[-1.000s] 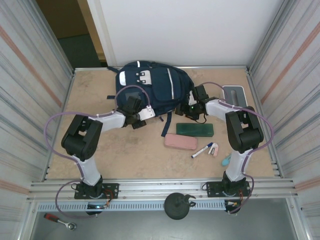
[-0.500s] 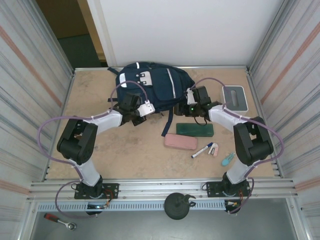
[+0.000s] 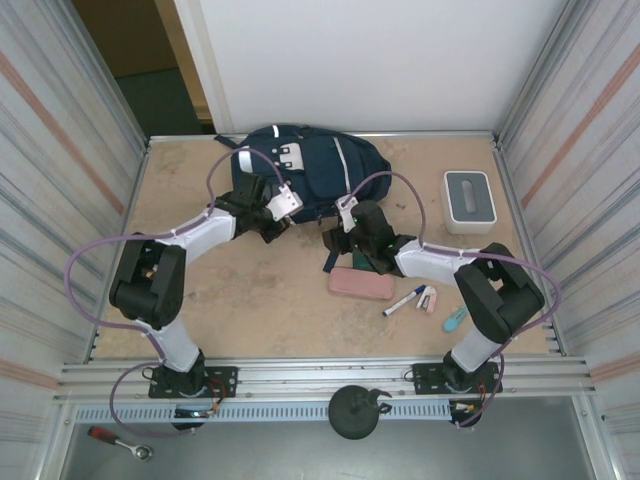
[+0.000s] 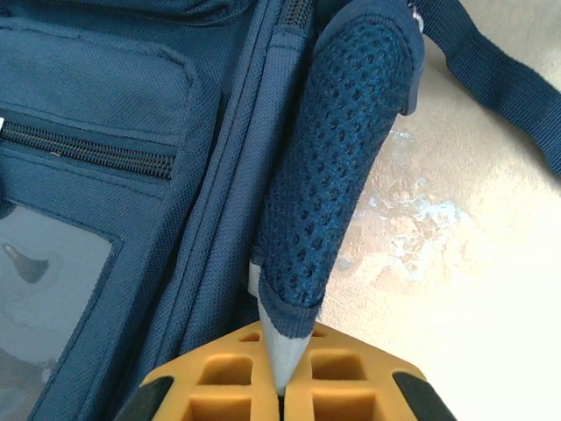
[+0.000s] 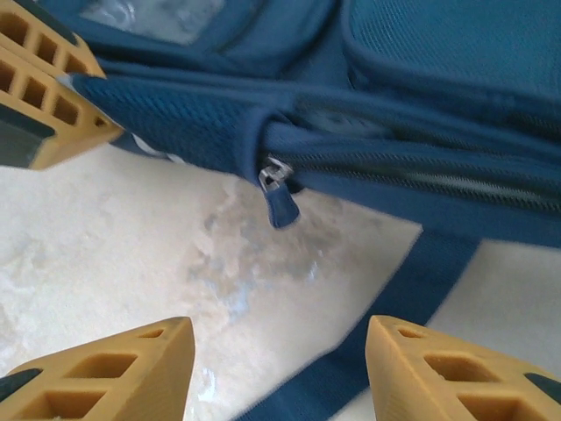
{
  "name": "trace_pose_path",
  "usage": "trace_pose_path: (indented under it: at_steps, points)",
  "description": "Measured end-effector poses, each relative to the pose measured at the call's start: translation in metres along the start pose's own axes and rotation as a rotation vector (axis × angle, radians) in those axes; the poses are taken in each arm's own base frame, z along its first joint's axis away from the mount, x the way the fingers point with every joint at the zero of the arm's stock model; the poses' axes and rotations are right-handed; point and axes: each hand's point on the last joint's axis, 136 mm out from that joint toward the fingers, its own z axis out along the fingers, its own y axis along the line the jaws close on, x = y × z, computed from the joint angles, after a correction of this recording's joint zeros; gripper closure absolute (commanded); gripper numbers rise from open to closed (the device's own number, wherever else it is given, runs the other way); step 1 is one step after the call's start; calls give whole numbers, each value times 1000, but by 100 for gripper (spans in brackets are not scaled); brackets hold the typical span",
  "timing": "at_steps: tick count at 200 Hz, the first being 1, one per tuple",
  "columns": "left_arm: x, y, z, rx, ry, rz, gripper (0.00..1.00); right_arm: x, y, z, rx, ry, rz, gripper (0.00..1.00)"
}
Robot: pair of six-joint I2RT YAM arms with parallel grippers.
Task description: Pack the student bag
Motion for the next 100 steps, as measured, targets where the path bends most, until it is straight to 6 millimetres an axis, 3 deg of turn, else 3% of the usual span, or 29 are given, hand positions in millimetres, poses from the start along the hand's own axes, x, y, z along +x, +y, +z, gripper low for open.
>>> trace_pose_path:
  at_steps: [43,100]
  points:
    - [-1,0,-1,11,-10,-15,99,0,11,24,46,-77,-78,45]
    - [-2,-2,-1,24,-17,-26,99,23,-6,54,160,-76,-101,51]
